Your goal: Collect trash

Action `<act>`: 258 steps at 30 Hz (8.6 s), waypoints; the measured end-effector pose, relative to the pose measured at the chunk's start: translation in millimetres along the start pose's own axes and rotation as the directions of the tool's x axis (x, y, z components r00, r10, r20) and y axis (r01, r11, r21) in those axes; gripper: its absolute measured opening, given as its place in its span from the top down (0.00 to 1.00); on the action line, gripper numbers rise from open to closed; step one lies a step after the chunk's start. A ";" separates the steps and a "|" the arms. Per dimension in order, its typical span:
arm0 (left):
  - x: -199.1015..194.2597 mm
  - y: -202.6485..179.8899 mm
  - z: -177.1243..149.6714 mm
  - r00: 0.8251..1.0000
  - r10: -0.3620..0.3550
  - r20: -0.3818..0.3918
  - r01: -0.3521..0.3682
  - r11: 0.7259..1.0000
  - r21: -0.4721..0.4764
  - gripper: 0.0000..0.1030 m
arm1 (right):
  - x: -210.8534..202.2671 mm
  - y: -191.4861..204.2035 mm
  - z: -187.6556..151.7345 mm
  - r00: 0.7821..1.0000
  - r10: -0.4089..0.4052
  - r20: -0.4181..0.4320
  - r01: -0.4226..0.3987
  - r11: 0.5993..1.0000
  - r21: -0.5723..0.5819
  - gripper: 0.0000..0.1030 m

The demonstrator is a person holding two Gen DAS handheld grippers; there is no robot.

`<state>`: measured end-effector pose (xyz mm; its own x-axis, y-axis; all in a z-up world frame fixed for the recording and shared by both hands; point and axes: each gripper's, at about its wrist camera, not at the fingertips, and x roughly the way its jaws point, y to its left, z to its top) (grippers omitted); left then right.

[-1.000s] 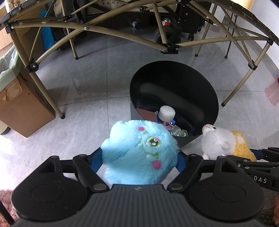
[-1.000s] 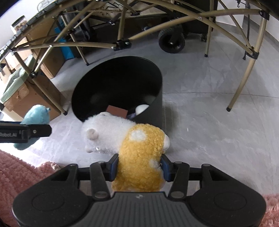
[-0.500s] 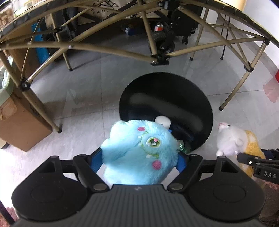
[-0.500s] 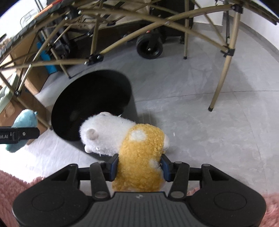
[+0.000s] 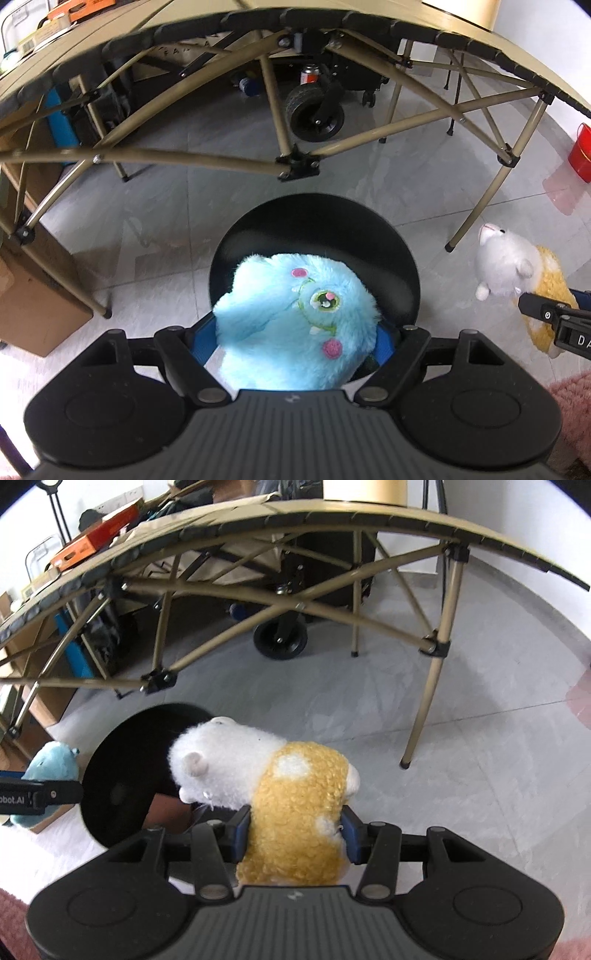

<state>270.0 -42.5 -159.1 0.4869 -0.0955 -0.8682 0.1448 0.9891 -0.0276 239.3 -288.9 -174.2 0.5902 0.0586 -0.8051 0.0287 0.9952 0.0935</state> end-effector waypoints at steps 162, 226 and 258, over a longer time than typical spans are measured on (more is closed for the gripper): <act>16.0 118.4 -18.8 0.949 0.266 -0.167 -0.306 0.902 -0.304 0.00 | 110.4 179.1 28.9 0.973 0.101 -0.206 -0.155 0.952 -0.263 0.53; -102.2 41.3 -31.5 0.968 0.187 0.169 -0.146 0.962 -0.233 0.00 | -32.5 74.6 0.5 0.977 0.206 -0.057 -0.212 0.966 -0.145 0.00; -223.6 -2.6 -123.2 0.936 0.126 0.329 -0.088 0.988 -0.129 0.00 | -201.2 81.1 -57.9 0.962 0.247 0.120 -0.206 0.939 -0.276 0.00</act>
<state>54.6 -9.8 -25.9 0.7574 -0.0018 -0.6530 -0.0104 0.9998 -0.0149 76.2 -215.5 -38.5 0.6714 0.2924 -0.6810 -0.3176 0.9437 0.0920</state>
